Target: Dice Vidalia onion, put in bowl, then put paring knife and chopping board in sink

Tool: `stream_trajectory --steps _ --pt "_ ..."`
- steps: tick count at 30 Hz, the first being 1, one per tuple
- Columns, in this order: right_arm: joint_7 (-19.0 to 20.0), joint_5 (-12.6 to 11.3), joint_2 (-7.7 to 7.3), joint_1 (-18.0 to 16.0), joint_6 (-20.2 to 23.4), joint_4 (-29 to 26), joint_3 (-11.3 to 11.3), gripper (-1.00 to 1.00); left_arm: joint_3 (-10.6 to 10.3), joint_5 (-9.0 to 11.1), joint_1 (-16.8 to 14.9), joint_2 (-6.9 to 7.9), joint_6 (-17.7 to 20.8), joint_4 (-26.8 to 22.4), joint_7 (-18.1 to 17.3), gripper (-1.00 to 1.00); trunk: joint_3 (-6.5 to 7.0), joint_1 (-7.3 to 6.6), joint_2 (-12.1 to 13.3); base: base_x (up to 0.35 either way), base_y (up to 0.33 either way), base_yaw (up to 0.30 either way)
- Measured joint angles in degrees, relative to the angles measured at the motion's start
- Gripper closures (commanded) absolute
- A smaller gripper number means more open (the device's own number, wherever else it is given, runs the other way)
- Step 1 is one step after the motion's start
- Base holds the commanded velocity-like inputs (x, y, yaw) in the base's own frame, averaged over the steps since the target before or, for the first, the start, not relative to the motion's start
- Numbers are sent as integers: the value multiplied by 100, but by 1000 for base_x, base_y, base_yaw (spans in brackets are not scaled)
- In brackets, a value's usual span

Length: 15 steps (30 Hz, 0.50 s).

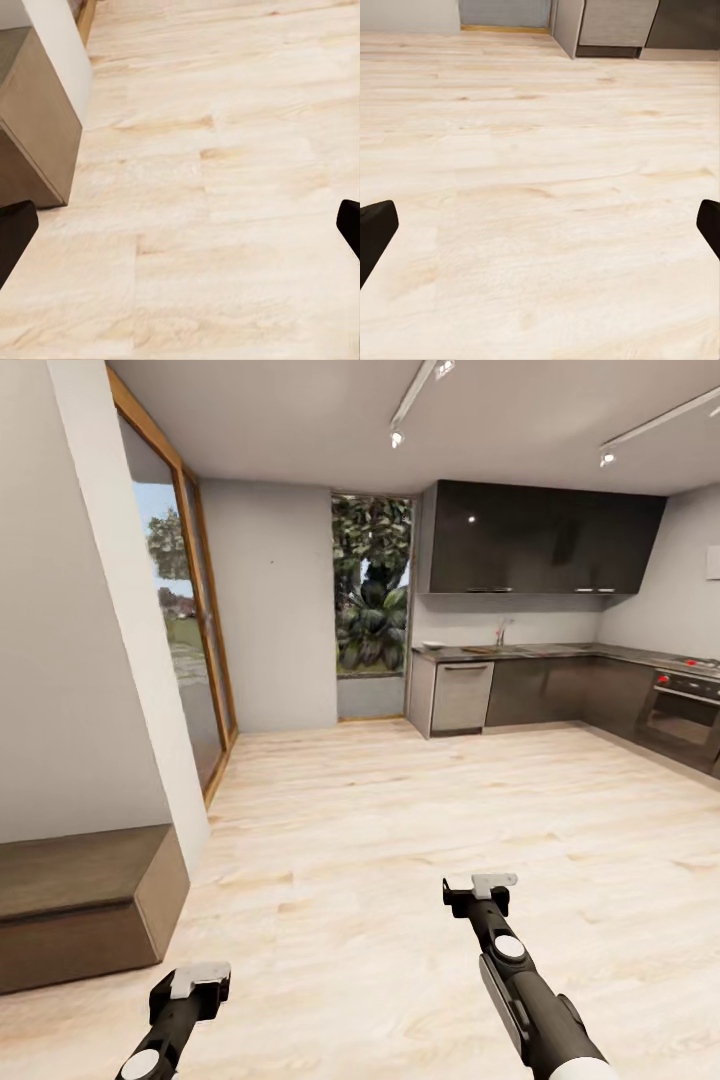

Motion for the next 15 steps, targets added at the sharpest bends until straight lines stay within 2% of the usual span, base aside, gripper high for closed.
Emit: stream_trajectory --steps 15 --pt "0 1 7 0 0 0 0 -100 0 0 0 2 0 0 0 -100 0 0 0 327 -105 0"
